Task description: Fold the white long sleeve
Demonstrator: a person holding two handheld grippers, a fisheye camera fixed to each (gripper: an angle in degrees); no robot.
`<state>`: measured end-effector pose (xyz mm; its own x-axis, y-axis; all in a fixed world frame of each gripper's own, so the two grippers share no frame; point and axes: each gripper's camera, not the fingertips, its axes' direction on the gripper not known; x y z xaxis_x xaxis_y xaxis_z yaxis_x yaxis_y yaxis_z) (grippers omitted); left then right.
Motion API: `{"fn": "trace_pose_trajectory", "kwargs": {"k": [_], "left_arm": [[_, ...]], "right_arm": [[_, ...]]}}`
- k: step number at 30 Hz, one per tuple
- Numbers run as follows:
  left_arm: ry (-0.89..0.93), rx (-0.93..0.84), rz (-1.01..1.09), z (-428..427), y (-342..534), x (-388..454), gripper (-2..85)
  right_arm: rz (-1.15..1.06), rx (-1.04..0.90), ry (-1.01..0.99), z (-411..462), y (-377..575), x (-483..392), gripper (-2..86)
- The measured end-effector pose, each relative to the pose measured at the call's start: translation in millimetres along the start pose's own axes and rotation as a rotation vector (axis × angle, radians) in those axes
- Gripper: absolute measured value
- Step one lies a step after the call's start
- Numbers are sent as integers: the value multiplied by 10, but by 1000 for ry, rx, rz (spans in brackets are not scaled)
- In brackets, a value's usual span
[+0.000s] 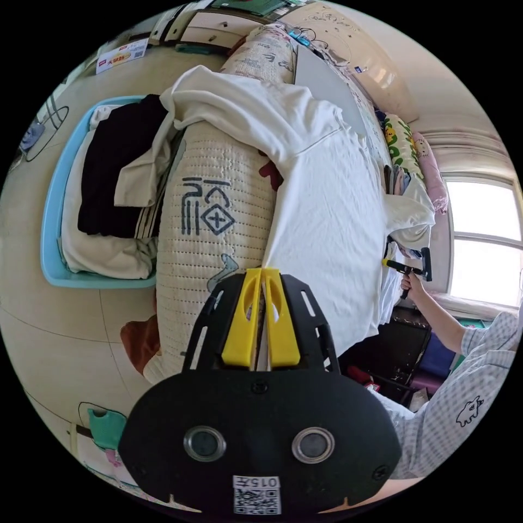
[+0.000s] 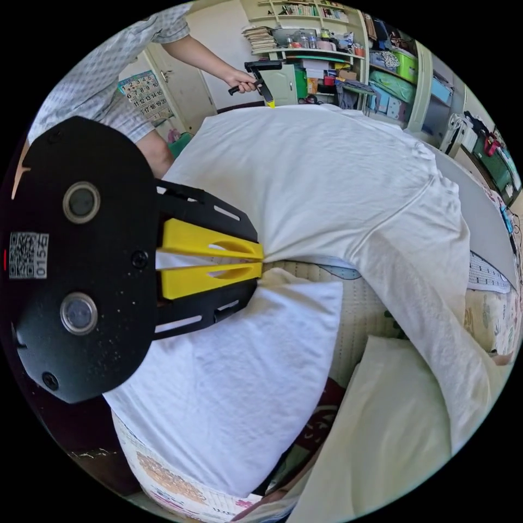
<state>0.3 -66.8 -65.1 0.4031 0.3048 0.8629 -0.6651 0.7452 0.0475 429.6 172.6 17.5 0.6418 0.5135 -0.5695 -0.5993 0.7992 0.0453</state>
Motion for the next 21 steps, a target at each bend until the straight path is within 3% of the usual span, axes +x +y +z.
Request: {"fn": "trace_pose_trajectory", "kwargs": {"k": [3,5,10,15,19,21], "left_arm": [[22,-13,-18,-7,-26,11,22],[96,72,-29,-132,-104,-32,62],[151,84,-19,6,-722,68,81],[56,98,-7,260,-1054,263,14],[-53,74,25,436,-992,296,-5],[-23,85,19,533,-905,274,-7]], "right_arm": [[20,35,-45,-13,237,-47,41],[32,108,-77,-121,318,-65,55],[84,66,-166,223,-160,-261,93],[191,49,-16,544,-248,-747,77],[246,74,-32,763,149,-851,52],[261,104,-52,913,382,-937,53]]}}
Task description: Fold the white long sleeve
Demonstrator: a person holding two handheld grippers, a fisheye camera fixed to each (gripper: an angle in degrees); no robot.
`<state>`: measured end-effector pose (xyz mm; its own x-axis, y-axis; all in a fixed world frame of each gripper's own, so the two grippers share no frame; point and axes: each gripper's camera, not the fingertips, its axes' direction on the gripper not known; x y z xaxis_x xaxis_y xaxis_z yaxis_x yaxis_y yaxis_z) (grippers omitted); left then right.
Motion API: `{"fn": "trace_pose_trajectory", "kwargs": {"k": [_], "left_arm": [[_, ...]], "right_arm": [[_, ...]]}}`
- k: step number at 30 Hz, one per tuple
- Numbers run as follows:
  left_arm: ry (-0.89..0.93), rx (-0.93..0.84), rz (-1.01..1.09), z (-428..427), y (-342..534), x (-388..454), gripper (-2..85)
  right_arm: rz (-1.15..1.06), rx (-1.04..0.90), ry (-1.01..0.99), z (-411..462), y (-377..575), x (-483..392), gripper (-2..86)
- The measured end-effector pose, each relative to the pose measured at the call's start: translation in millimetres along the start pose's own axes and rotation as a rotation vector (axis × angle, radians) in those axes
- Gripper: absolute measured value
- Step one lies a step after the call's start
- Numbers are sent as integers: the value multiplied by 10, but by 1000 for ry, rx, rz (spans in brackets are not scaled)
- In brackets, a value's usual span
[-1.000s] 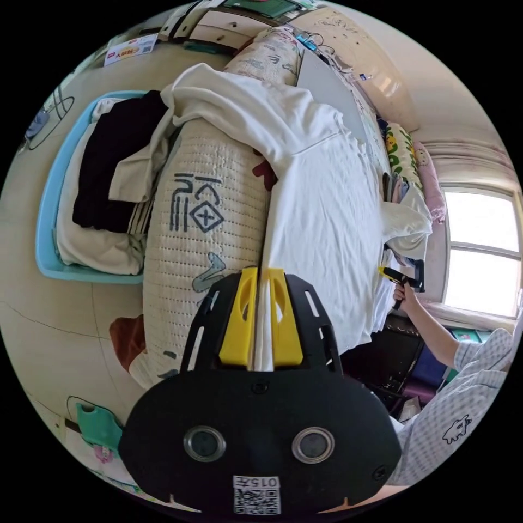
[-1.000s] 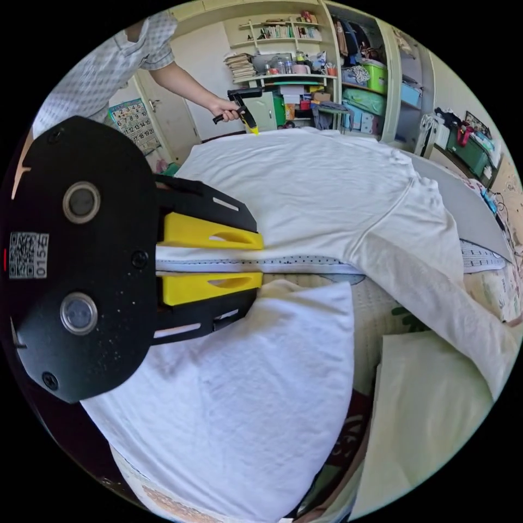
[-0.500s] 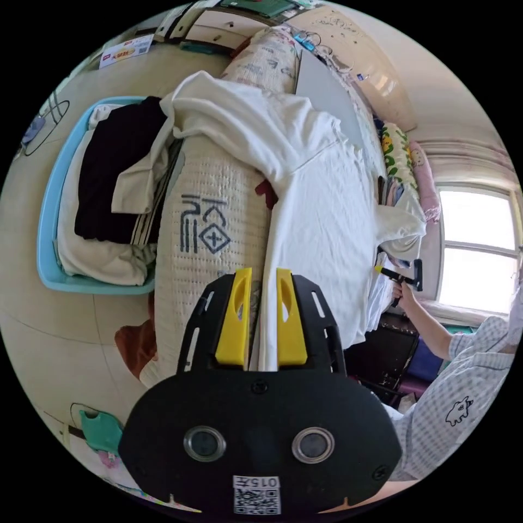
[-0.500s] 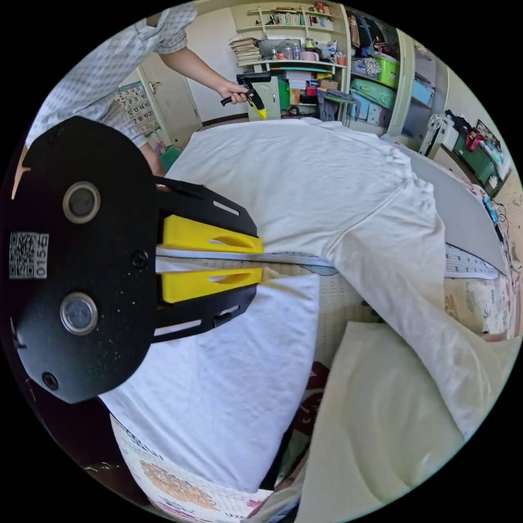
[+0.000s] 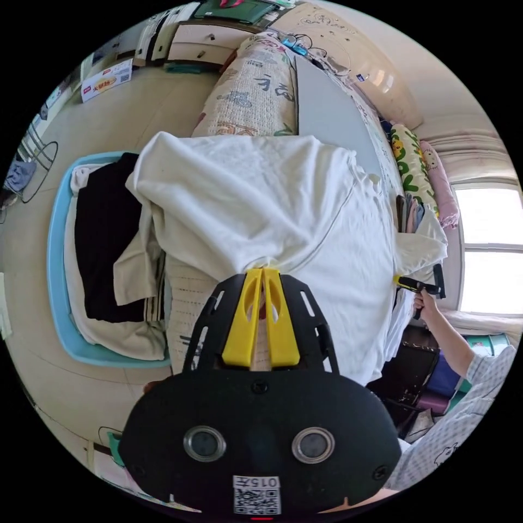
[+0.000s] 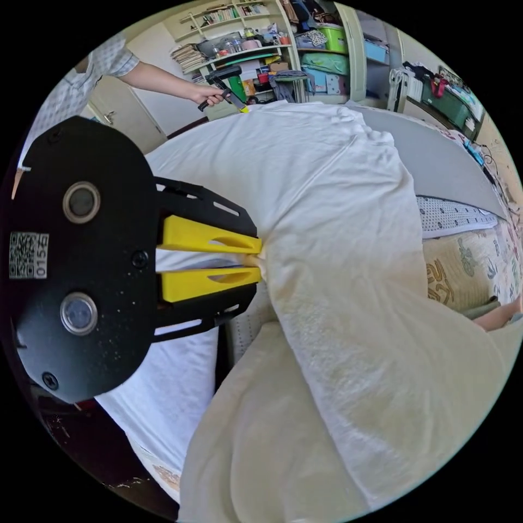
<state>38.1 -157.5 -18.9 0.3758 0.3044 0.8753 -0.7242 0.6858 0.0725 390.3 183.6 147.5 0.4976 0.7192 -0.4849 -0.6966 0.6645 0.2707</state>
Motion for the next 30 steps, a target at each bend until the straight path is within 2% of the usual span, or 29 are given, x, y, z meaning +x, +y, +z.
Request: {"fn": "trace_pose_trajectory", "kwargs": {"k": [4,9,12,14,16,18,19,23,27,30], "left_arm": [[38,37,35,69,309,93,-6],[-44,80,54,-305,1045,121,-8],[-122,185,144,-684,1551,412,-7],[-361,294,271,-879,1873,865,-7],[-559,431,292,-890,2053,1144,-7],[-630,582,229,-834,2168,1332,-7],[-588,628,235,-766,2174,1469,-6],[-292,589,428,-363,1935,2159,2],[-252,630,604,62,1830,3044,26],[-126,566,672,497,1711,3818,66]], "right_arm": [[44,59,11,158,848,-159,83],[106,185,73,29,2420,-267,65],[133,415,128,-344,3781,-510,48],[187,687,398,-643,4988,-1004,21],[311,824,573,-640,5675,-1228,10],[408,930,661,-511,6178,-1293,1],[419,942,638,-416,6358,-1248,-2],[374,982,526,-199,6458,-850,-3],[263,1066,513,-183,6147,-249,12],[193,1070,433,-156,5630,663,45]]}}
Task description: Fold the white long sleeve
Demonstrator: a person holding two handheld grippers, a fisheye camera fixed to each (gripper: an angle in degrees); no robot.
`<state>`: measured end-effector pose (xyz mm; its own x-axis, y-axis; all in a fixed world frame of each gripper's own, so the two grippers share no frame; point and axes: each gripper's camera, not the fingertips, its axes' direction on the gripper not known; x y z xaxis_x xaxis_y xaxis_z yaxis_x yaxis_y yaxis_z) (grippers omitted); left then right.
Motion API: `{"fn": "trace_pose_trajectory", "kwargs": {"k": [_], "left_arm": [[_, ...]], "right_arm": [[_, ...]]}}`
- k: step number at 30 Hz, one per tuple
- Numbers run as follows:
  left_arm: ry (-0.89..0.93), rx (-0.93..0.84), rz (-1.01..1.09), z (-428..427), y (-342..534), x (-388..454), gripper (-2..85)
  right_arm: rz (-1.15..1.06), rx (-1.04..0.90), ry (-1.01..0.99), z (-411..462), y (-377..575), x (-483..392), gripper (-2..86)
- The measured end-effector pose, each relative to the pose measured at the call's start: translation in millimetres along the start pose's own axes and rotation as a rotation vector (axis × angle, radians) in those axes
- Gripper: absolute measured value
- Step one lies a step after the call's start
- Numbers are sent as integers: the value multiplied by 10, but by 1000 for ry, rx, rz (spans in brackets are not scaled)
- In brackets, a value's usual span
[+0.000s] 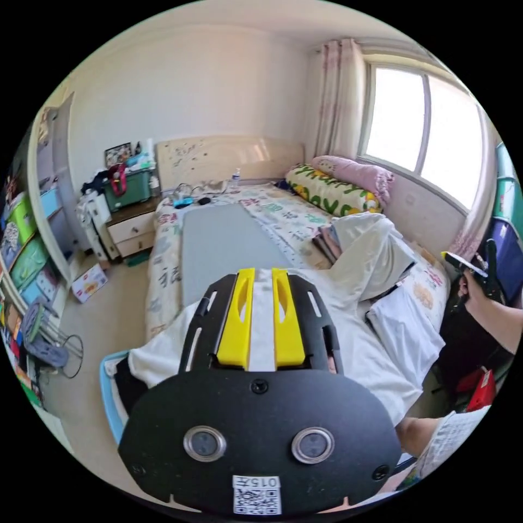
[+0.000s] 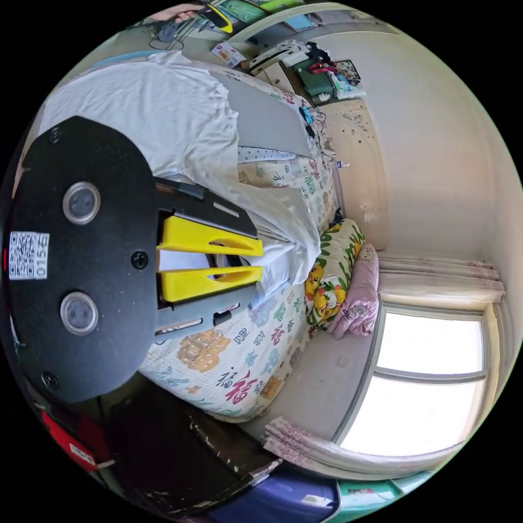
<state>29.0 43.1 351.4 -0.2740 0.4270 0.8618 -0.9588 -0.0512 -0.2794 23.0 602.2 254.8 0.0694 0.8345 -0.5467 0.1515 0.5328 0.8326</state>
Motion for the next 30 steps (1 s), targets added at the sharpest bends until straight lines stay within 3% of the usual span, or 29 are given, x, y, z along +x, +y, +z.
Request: {"fn": "trace_pose_trajectory", "kwargs": {"k": [2,9,11,17,20,24,26,30], "left_arm": [[131,-78,24,499,-284,583,88],[401,-83,158,1763,-1316,2367,96],[555,-184,267,2262,-1830,3030,105],[518,-397,513,3377,-2593,4298,115],[471,-588,608,3940,-2598,4646,125],[438,-662,641,4202,-2534,4774,71],[463,-597,611,4092,-2565,4715,16],[522,-405,516,3613,-2668,4364,0]], "right_arm": [[-1,-66,-91,787,-261,634,56],[103,-244,-365,3144,-1164,2301,105],[156,-288,-499,3969,-1389,2702,101],[204,-393,-590,5651,-1741,3206,90],[200,-409,-690,6225,-1951,3374,74],[90,-385,-681,6638,-2352,3431,45],[64,-359,-661,6854,-2708,3500,22],[41,-250,-668,6978,-3437,3553,9]]}}
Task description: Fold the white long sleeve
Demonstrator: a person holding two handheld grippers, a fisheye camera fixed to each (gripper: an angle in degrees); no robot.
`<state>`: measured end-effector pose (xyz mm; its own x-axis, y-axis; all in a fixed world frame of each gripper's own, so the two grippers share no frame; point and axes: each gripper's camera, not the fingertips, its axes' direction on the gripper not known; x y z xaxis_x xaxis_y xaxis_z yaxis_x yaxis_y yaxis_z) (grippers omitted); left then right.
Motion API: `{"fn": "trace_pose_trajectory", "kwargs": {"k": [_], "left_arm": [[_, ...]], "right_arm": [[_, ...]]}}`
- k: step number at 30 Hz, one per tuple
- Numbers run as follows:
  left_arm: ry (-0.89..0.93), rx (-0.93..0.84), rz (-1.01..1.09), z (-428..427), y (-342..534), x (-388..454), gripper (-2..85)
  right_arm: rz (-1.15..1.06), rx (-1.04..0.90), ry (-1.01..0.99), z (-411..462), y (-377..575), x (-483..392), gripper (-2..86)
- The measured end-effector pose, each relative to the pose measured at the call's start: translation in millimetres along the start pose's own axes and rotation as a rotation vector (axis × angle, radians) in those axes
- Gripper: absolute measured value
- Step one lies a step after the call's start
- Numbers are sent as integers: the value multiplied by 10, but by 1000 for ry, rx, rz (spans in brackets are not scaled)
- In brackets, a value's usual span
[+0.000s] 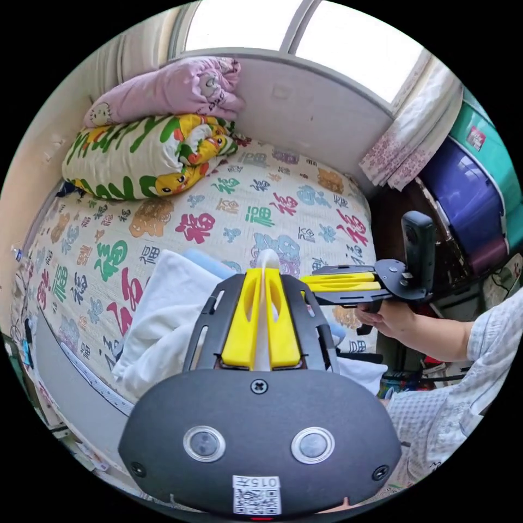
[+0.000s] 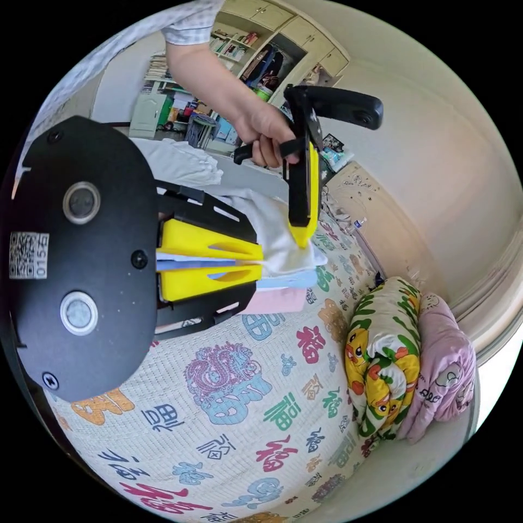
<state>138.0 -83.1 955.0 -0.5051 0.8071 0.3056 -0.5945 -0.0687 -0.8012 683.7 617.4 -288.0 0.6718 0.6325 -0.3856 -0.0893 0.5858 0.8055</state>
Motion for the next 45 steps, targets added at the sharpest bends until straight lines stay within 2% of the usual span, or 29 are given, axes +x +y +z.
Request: {"fn": "trace_pose_trajectory", "kwargs": {"k": [2,6,11,13,16,20,26,28,33,36,38,42,45], "left_arm": [[44,174,-47,-485,359,-30,-4],[36,378,-162,-1103,1144,9,-6],[-138,704,-474,-1912,2544,210,-7],[-223,772,-581,-2140,2976,333,-7],[-396,797,-703,-2499,3631,578,-7],[-611,729,-872,-2927,4655,773,-7],[-608,578,-1215,-3104,6334,577,-7],[-569,509,-1303,-3057,6787,453,-6],[-278,341,-1444,-2877,7820,70,-3],[-180,298,-1424,-3038,8307,-123,3],[-82,286,-1421,-3192,8669,-355,15],[-5,276,-1449,-3300,9071,-724,44],[175,349,-1493,-3206,9297,-989,65]], "right_arm": [[-73,81,-50,-70,-562,-200,6],[-236,130,-157,15,-1514,-952,4],[-485,89,-378,545,-2601,-2825,3],[-539,42,-462,792,-2787,-3536,3],[-615,-58,-574,1164,-2891,-4749,2],[-681,-232,-683,1729,-2595,-6436,2],[-799,-535,-613,2592,-1564,-8354,1],[-823,-646,-550,2827,-1270,-8732,0],[-870,-853,-355,2991,-911,-9230,-3],[-772,-893,-278,2579,-1126,-9143,-5],[-625,-905,-254,2085,-1377,-9000,-5],[-534,-876,-186,1302,-1538,-9048,-5],[-458,-871,-151,857,-1598,-9164,-5]]}}
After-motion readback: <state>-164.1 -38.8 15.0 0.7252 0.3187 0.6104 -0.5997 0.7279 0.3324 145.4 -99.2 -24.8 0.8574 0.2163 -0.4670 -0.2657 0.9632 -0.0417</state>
